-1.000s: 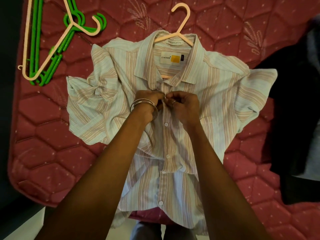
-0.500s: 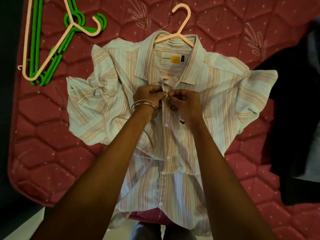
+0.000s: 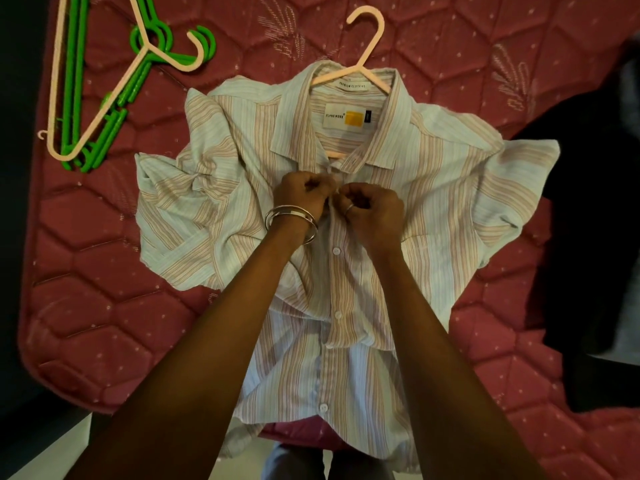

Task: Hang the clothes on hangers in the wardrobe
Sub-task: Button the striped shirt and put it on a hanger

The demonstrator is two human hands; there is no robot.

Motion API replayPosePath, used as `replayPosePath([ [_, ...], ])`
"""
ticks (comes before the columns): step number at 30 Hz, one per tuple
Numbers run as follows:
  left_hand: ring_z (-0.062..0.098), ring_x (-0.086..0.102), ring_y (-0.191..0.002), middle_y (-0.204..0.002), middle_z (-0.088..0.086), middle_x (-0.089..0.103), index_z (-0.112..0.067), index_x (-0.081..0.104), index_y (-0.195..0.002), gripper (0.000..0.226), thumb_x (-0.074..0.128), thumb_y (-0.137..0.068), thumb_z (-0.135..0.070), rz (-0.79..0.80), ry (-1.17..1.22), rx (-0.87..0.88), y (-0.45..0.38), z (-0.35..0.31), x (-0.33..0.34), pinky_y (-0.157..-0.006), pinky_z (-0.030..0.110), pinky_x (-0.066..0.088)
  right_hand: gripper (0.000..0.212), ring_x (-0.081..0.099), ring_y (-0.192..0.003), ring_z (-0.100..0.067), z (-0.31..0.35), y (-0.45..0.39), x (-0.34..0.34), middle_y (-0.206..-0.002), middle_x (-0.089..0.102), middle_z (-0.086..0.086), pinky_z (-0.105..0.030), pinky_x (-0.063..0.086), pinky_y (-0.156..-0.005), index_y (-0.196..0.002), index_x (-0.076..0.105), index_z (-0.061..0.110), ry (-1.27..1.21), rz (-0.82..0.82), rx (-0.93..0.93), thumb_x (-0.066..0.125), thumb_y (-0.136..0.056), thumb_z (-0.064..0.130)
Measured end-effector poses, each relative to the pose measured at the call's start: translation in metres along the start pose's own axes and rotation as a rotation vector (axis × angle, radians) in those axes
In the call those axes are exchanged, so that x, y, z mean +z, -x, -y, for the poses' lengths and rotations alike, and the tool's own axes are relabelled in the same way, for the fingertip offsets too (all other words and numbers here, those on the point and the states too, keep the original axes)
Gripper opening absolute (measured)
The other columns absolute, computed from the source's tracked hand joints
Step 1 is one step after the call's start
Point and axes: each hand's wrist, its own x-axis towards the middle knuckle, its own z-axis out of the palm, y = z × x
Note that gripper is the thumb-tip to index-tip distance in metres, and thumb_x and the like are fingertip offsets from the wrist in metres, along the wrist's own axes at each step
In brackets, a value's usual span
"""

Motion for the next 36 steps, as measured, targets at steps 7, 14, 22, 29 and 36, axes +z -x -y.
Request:
replayPosePath([
  [7, 0.028, 0.070, -0.070, -0.079, 0.015, 0.072, -0.004, 0.074, -0.083, 0.009, 0.074, -0.080, -0.013, 0.000, 0.009, -0.038, -0.003, -0.003, -0.003, -0.067, 0.043, 0.060, 0.012, 0.064, -0.066, -0.008, -0.003, -0.007, -0.007, -0.072, 0.068, 0.009, -0.029, 0.052, -0.065, -0.091, 0.075, 0.011, -0.040, 0.178, -0.040, 0.065, -0.086, 0.015],
  [14, 0.026, 0.070, -0.071, -0.081, 0.014, 0.072, -0.003, 0.073, -0.089, 0.013, 0.073, -0.082, -0.014, 0.005, -0.049, -0.030, -0.003, -0.005, -0.003, -0.068, 0.042, 0.060, 0.011, 0.063, -0.062, -0.008, 0.001, -0.010, -0.008, -0.071, 0.069, 0.001, -0.026, 0.053, -0.061, -0.088, 0.074, 0.007, -0.039, 0.186, -0.012, 0.065, -0.084, 0.011],
  [22, 0.031, 0.069, -0.078, -0.086, 0.015, 0.071, 0.001, 0.069, -0.095, 0.015, 0.070, -0.083, -0.008, 0.005, -0.007, 0.010, -0.002, -0.001, 0.000, -0.072, 0.046, 0.059, 0.012, 0.062, -0.064, -0.029, 0.001, -0.014, -0.011, -0.074, 0.068, -0.017, -0.040, 0.053, -0.065, -0.087, 0.071, 0.005, -0.221, 0.259, 0.132, 0.059, -0.088, 0.001],
  [29, 0.028, 0.070, -0.082, -0.090, 0.018, 0.072, 0.001, 0.069, -0.097, 0.020, 0.072, -0.081, -0.011, 0.002, -0.067, 0.028, -0.002, 0.000, 0.001, -0.077, 0.043, 0.058, 0.012, 0.060, -0.057, -0.009, 0.004, -0.017, -0.011, -0.065, 0.064, 0.002, -0.026, 0.051, -0.059, -0.079, 0.068, 0.011, -0.090, 0.260, 0.109, 0.066, -0.082, 0.000],
  [36, 0.025, 0.068, -0.073, -0.088, 0.018, 0.071, 0.001, 0.069, -0.097, 0.018, 0.072, -0.079, -0.005, -0.052, 0.004, -0.036, -0.002, 0.002, -0.001, -0.071, 0.037, 0.059, 0.012, 0.055, -0.055, 0.009, 0.007, -0.007, -0.004, -0.064, 0.057, 0.015, -0.004, 0.040, -0.055, -0.081, 0.066, 0.010, 0.050, 0.124, -0.018, 0.071, -0.076, 0.000],
])
